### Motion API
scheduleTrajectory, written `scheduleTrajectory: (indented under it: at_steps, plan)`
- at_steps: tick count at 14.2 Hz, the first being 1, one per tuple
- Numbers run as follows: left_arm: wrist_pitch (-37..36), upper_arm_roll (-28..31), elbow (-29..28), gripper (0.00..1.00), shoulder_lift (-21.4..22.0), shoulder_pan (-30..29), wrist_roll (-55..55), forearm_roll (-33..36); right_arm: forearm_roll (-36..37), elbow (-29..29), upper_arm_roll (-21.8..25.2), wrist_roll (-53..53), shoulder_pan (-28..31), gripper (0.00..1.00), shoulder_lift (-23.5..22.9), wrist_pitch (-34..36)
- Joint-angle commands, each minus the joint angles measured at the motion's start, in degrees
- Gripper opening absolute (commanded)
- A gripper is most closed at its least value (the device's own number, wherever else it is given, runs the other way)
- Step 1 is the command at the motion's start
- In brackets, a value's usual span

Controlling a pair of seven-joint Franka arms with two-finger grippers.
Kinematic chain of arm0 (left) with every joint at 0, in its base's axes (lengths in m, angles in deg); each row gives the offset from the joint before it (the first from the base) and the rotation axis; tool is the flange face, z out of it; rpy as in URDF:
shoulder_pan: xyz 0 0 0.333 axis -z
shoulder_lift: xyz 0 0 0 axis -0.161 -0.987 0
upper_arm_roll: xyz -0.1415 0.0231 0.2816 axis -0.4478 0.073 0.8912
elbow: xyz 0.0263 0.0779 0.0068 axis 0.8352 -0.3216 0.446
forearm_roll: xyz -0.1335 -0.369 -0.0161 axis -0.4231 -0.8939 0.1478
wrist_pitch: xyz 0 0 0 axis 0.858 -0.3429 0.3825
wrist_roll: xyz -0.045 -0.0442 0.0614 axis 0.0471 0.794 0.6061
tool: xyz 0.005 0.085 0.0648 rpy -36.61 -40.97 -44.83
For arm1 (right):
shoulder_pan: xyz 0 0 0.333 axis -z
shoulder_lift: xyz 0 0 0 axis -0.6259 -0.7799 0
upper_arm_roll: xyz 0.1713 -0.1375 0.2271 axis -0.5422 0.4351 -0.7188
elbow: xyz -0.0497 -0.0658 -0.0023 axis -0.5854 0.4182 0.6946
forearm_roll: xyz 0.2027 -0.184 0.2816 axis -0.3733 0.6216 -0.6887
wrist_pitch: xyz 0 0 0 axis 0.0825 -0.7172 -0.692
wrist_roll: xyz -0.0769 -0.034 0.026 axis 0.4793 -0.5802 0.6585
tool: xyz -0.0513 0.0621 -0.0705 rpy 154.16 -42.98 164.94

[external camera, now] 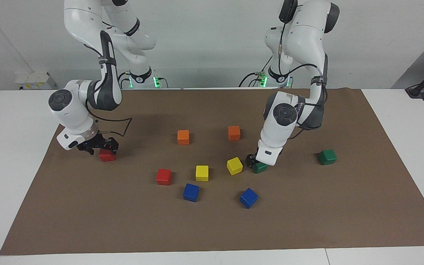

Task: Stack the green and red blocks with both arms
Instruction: 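Reach the left gripper to the second green cube, then grasp the green cube with the left gripper while the right gripper reaches red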

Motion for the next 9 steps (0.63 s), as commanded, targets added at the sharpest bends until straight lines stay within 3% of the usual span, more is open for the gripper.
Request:
scheduleTrajectory:
  at_steps: [1, 5, 9]
  plan:
    - [0.4, 0.6, 0.9, 1.0, -0.7, 0.3, -0.9, 1.2, -1.0, 4.8, -0.8, -4.0, -1.6, 1.0, 1.7, 5.1]
    - [1.7, 0.6, 0.4, 1.0, -0.9, 0.3, -1.0, 1.2, -0.9, 11.6, -0.8, -13.6, -9.2, 1.0, 0.7, 6.5]
    - [2.5, 0.7, -0.3, 1.0, -1.4, 0.2, -1.0, 1.2, -1.0, 12.6, -0.9, -17.0, -12.2, 1.0, -0.1, 6.5]
